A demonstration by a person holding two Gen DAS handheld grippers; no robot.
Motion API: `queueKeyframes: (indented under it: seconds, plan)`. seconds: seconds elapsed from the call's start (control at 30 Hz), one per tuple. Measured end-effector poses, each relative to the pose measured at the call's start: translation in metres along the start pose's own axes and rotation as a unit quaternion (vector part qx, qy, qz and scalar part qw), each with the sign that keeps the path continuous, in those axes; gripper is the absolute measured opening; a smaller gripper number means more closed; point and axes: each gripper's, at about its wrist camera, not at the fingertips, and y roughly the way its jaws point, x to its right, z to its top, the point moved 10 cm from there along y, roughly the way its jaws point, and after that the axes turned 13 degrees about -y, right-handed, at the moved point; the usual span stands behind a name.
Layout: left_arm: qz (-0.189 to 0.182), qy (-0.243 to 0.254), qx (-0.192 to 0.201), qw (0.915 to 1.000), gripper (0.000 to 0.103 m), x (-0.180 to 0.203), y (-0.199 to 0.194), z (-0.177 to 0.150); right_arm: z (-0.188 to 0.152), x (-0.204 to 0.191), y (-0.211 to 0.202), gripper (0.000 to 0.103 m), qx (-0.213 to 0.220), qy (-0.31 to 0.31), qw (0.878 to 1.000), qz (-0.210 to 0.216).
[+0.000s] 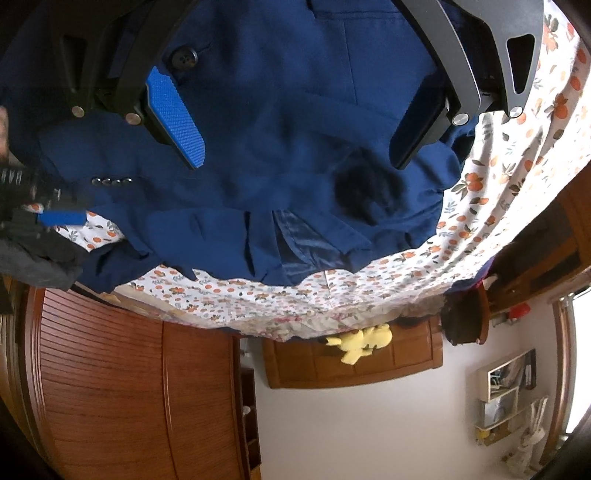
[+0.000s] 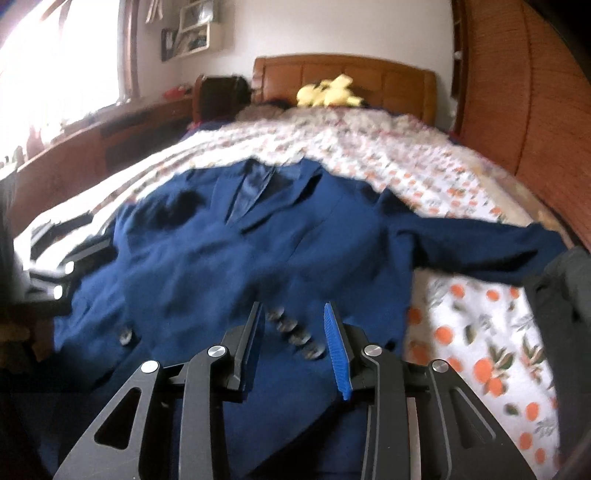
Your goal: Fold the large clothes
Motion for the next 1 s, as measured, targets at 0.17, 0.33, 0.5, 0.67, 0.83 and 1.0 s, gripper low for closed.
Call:
queueKeyframes:
  seconds: [0.17,0.33,0.5,0.67,0.83,1.0]
  plan:
    - [-0.014,-0.014,0.019,0.9996,0.101,-0.002,-0.009,0.004,0.013,0.034,-0.013,0.033,0.020,0.027,0.999,-0.027]
    - [-0.019,-0.018,0.036,0.9990,0.101,-0.002,-0.017,0.007,0.020,0.071,-0.013,0.033,0.018,0.029,0.998,-0.060]
    - [-0.021,-0.005,0.049,0.9986,0.101,0.005,-0.023,0.008,0.015,0.110,0.007,0.033,-0.011,0.036,0.995,-0.090]
    - [-0.029,0.000,0.054,0.9981,0.101,0.009,-0.026,0.009,0.007,0.143,0.026,0.048,-0.029,0.065,0.992,-0.107]
    - [-0.031,0.003,0.058,0.9978,0.101,0.011,-0.028,0.010,-0.004,0.168,0.050,0.065,-0.053,0.097,0.987,-0.119]
    - [-0.034,0.006,0.054,0.9979,0.101,0.012,-0.027,0.009,-0.017,0.184,0.072,0.074,-0.070,0.145,0.981,-0.108]
